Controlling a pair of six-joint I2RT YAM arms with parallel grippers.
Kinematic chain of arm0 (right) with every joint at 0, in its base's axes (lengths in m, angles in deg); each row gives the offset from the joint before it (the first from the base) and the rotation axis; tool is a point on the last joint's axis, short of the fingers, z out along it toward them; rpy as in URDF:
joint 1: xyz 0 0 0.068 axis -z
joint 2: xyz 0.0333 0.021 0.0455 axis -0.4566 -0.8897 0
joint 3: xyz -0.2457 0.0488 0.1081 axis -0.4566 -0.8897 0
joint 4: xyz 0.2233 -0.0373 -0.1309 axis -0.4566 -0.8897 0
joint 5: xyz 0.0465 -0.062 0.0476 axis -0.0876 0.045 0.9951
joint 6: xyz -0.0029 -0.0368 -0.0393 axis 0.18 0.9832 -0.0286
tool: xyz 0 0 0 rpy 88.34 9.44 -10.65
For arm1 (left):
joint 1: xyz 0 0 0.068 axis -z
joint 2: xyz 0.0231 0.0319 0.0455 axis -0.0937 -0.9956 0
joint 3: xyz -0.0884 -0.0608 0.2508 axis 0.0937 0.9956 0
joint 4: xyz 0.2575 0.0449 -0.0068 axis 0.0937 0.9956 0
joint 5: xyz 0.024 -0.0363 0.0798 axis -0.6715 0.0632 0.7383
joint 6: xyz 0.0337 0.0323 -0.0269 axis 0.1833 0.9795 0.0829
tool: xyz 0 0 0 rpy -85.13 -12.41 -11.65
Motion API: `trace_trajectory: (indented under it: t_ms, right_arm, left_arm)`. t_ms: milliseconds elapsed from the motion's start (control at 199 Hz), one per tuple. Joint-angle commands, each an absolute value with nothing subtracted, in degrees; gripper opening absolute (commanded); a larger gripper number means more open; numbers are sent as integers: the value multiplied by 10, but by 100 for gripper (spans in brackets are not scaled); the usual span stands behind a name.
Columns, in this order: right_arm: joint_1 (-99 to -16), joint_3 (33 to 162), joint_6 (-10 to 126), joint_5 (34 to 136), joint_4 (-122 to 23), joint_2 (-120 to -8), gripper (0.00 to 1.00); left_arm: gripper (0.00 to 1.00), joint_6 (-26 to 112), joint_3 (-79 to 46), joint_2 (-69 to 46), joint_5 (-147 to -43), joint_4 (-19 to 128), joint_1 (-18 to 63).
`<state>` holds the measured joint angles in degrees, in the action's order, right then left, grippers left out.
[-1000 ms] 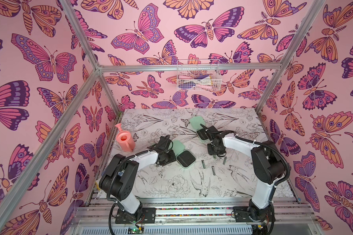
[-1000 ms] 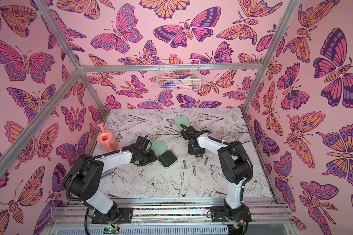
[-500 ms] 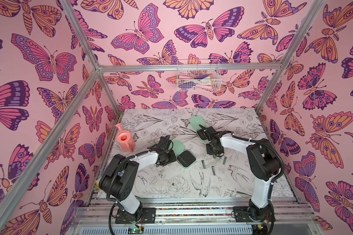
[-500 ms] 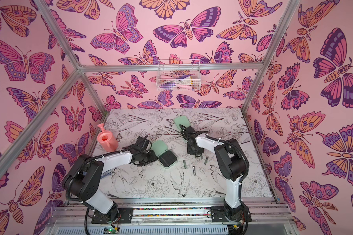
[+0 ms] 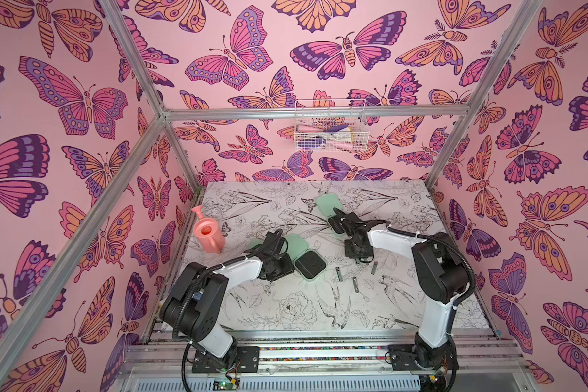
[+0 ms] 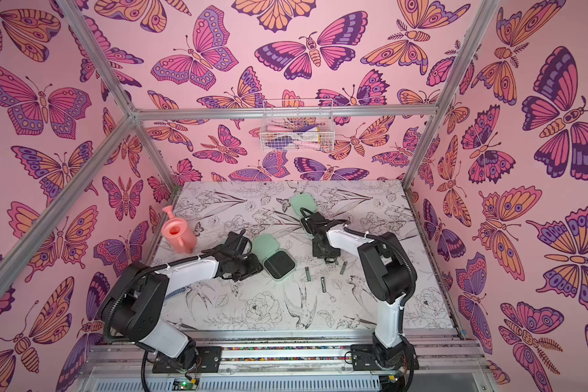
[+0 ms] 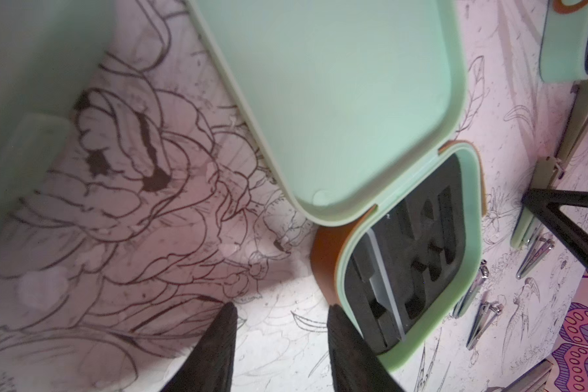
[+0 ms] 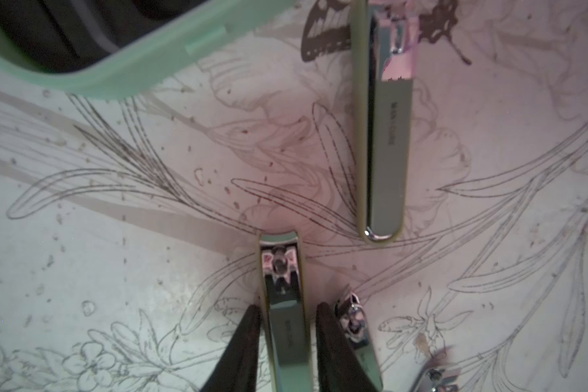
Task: Organize nail clipper sets
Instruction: Pick up the nail clipper from the center of the board.
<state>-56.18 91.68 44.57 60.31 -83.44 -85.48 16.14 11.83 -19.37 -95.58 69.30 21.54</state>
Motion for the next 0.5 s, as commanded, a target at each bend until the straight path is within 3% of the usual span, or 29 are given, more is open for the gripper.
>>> trace_trajectory:
  t_ms: [0,497]
  right_arm:
    - [-564,893,424,602,-834,-850,30]
    - [-564,879,420,613,-827,-833,19]
  left_arm:
    - [47,150,145,-202,-956,747,220]
    - [47,134,146,-194,-962,746,239]
